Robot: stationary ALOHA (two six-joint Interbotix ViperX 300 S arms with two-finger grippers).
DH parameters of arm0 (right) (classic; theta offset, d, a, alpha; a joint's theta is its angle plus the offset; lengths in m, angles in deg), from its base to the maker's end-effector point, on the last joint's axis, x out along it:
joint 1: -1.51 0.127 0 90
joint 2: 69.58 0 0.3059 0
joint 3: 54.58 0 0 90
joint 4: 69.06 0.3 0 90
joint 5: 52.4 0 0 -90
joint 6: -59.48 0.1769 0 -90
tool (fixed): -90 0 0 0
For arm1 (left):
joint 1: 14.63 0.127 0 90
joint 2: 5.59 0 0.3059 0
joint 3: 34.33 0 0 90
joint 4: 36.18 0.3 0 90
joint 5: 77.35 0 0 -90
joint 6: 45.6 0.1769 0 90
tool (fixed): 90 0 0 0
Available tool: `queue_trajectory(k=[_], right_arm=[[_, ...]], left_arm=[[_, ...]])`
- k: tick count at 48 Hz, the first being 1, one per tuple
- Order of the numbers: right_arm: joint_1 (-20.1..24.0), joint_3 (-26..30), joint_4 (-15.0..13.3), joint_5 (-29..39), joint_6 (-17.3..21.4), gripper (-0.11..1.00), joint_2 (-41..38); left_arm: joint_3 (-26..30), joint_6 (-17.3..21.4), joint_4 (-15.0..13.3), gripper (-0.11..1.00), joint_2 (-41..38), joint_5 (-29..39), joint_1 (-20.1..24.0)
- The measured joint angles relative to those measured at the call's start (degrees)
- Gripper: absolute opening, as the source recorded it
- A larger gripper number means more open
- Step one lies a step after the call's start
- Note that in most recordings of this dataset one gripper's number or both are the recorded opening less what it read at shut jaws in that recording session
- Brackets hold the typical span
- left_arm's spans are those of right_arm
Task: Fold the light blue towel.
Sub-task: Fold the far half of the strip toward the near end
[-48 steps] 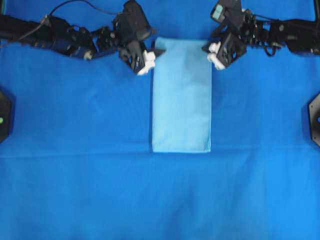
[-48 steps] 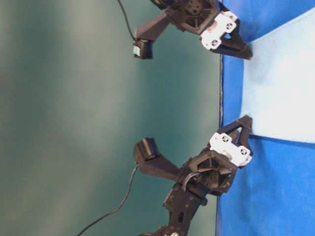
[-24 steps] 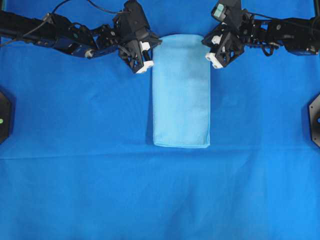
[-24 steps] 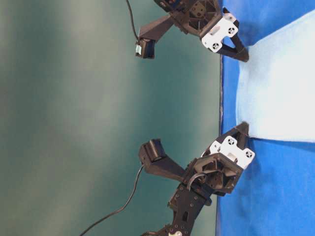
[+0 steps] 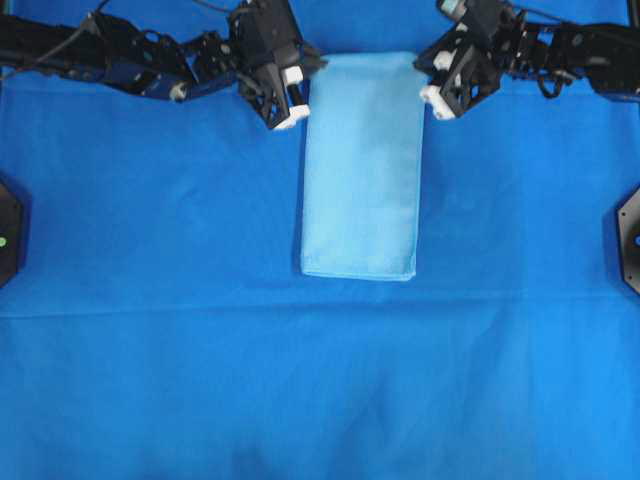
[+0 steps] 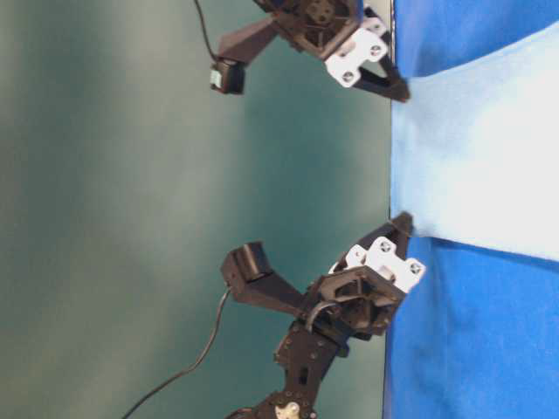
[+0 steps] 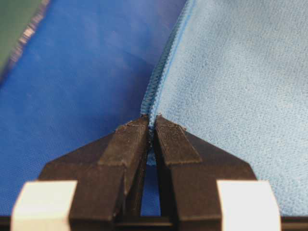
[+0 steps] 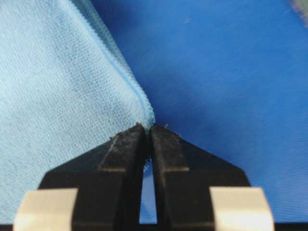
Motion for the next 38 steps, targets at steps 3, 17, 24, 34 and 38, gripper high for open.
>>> queue_trajectory(k=[3,17,24,34,38], right_arm=[[-0.09,0.0,-0.18,0.09,0.0,0.05,0.35],[0.62,-0.53,-0.18,1.14,0.79,0.05,3.25],[3.78,-1.41,0.09,5.27,0.97,0.05,9.4],[10.02,-3.52,1.67,11.16,1.14,0.05,17.67],[12.74,-4.39,2.64,12.48,1.14,0.05,20.04]], left_arm=[[0.09,0.35,0.0,0.03,0.26,0.35,0.26],[-0.62,1.14,0.0,0.03,4.57,3.08,-0.44],[-2.29,1.41,0.0,0.03,8.7,5.36,-2.64],[-6.06,1.76,0.0,0.03,15.91,7.56,-7.73],[-7.82,1.49,0.0,0.03,18.98,8.44,-9.76]])
